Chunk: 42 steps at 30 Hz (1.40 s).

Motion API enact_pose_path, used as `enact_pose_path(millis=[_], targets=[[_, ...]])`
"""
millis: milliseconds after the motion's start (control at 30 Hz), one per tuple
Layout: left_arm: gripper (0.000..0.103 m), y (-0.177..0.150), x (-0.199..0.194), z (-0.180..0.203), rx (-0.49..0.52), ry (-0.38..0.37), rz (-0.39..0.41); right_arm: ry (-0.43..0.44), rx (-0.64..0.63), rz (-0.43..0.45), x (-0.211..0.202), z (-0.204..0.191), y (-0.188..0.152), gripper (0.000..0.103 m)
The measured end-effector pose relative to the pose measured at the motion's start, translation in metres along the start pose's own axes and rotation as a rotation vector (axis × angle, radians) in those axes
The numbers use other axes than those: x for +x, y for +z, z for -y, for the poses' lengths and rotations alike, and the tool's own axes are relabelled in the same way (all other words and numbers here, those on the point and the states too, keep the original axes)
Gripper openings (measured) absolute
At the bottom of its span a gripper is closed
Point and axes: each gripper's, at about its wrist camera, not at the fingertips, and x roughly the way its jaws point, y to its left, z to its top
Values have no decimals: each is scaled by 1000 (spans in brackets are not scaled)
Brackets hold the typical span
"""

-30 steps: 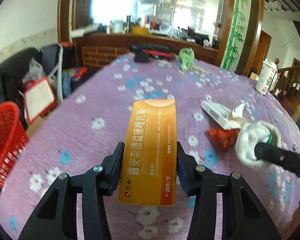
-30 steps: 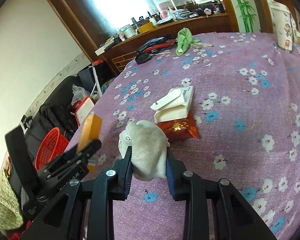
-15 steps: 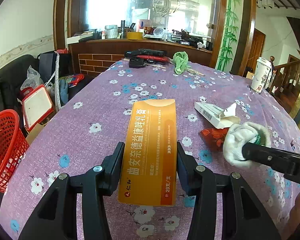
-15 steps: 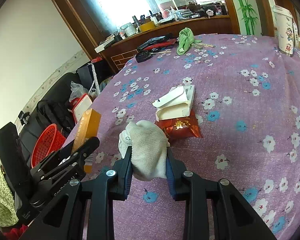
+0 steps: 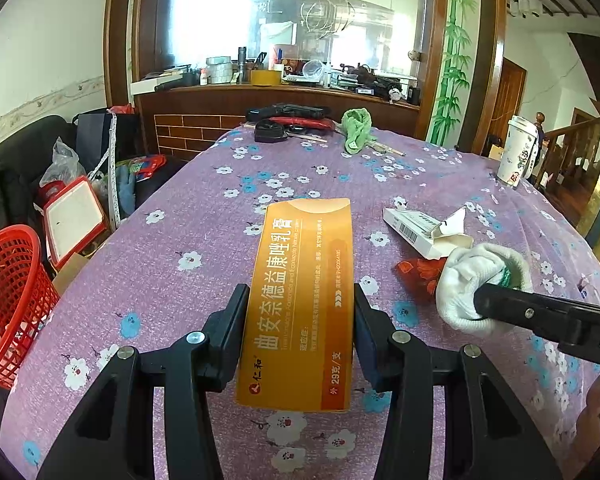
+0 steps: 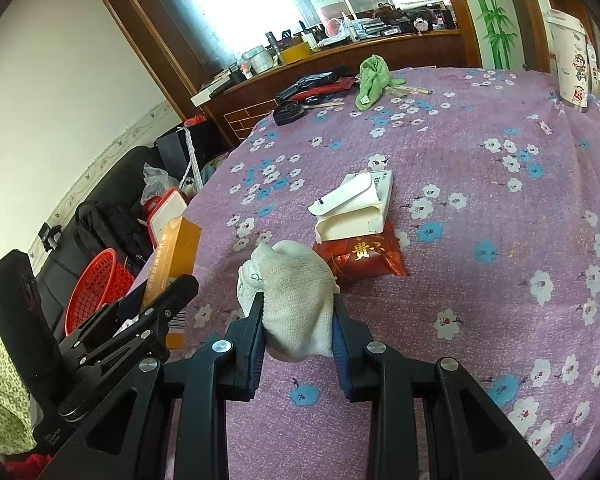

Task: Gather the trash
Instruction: 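Lift the orange box with the left tool while the right tool holds the cloth bag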

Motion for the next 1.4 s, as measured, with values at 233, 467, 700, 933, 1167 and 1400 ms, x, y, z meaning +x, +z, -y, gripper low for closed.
enact_pose_path(millis=[233,467,700,933,1167,1400], targets=[[47,2,-2,0,-4,-6,4,1,10,-1,1,2,1,32],[47,4,-4,0,-3,-18,6,8,22,-8,3,4,2,32],[47,5,-6,-1,-6,-26,13,14,32,-17,5,5,2,32],[47,4,-7,-2,-12,-25,19,30,52,-14,6,8,4,32],[47,5,-10,-3,-19,-26,34,39,66,-8,5,10,5,32],[47,4,-10,-8,-39,-17,37,42,51,-8,6,7,4,32]])
